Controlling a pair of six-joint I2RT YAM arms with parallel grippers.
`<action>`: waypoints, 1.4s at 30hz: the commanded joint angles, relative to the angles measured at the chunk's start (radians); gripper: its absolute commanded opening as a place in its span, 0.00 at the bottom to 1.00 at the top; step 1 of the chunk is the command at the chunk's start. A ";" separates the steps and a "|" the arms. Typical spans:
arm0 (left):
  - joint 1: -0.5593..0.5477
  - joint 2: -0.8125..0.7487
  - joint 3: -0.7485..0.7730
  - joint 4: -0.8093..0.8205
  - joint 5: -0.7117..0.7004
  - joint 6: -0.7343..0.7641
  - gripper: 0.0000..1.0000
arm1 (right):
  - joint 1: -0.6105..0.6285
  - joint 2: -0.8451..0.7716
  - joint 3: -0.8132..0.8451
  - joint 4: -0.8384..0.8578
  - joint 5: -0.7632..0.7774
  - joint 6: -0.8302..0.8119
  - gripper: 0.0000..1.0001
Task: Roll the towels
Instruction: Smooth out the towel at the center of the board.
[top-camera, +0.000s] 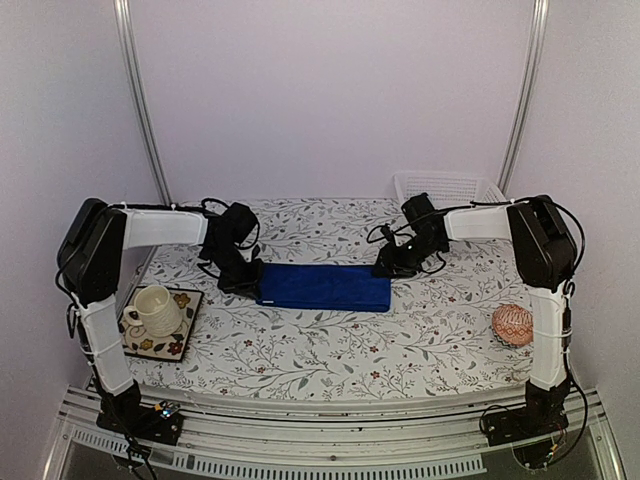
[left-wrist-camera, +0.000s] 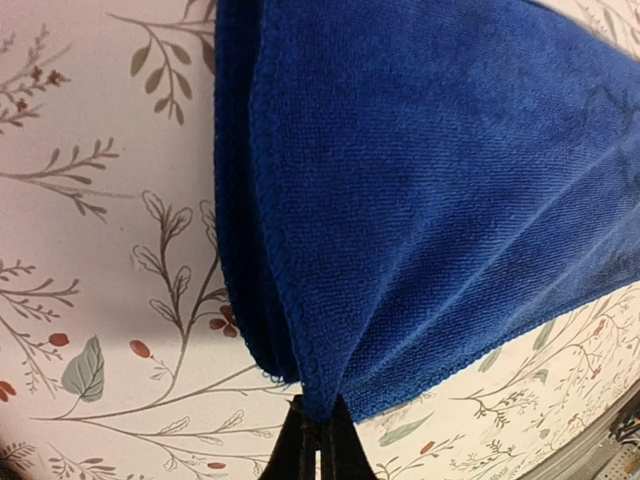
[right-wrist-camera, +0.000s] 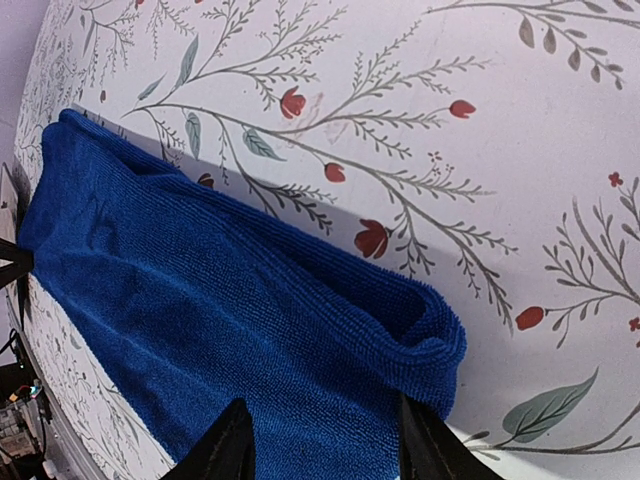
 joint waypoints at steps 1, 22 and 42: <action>-0.010 -0.007 -0.022 -0.024 -0.013 0.008 0.00 | -0.004 0.031 0.025 -0.005 0.020 -0.005 0.50; 0.018 -0.012 0.218 -0.073 -0.001 0.047 0.84 | -0.004 -0.117 -0.006 -0.118 -0.173 -0.122 0.56; 0.032 0.234 0.299 0.079 0.076 0.049 0.40 | 0.019 -0.082 -0.140 -0.073 -0.481 -0.183 0.99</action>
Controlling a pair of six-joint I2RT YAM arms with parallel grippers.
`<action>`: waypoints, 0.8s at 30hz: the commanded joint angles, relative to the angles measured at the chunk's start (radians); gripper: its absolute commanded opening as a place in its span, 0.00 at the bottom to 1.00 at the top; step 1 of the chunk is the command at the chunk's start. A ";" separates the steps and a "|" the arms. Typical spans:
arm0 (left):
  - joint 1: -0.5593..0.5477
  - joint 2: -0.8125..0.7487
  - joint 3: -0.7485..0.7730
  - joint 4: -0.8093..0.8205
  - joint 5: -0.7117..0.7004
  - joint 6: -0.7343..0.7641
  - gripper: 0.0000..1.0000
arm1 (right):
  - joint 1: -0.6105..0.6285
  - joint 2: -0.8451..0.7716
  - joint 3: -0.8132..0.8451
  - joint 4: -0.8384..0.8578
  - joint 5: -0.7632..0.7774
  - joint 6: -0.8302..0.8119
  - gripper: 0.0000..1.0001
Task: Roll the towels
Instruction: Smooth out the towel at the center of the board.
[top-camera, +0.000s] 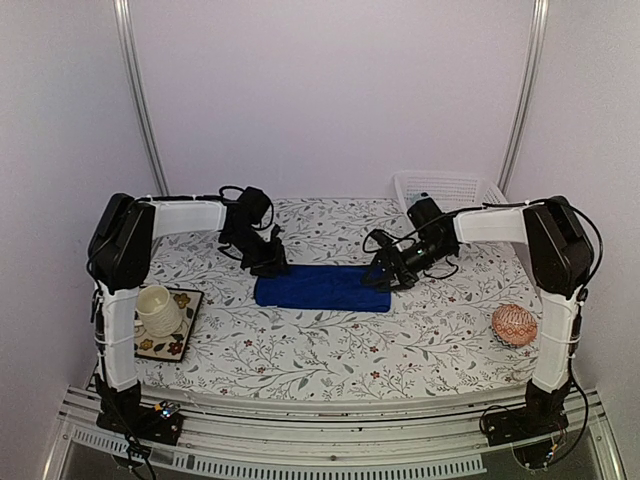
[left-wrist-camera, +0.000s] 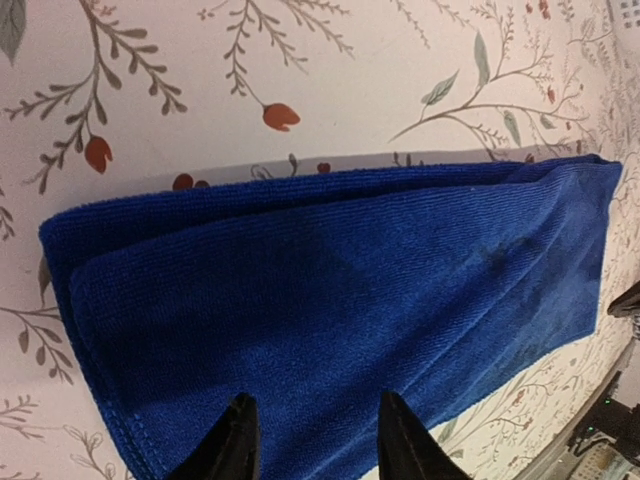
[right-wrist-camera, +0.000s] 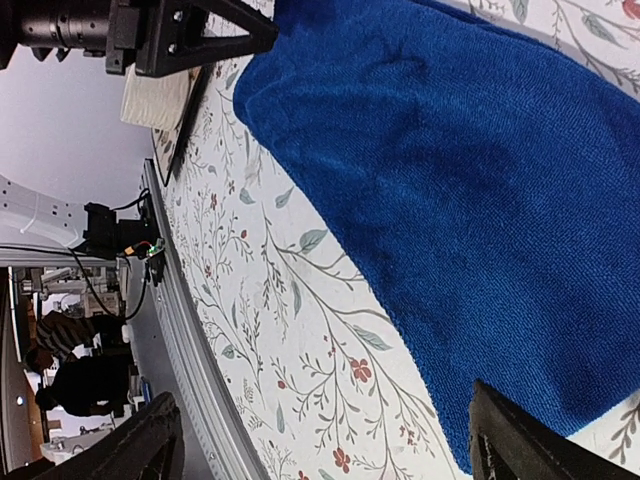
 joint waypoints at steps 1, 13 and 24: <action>0.008 0.021 0.009 0.033 -0.072 0.030 0.40 | 0.004 0.059 -0.020 -0.002 -0.021 -0.010 0.99; 0.029 0.083 -0.046 0.051 -0.191 0.057 0.37 | -0.008 0.097 -0.080 -0.074 0.092 -0.014 0.99; 0.032 0.061 -0.019 0.078 -0.209 0.063 0.59 | -0.013 0.024 -0.039 -0.098 0.068 -0.057 0.99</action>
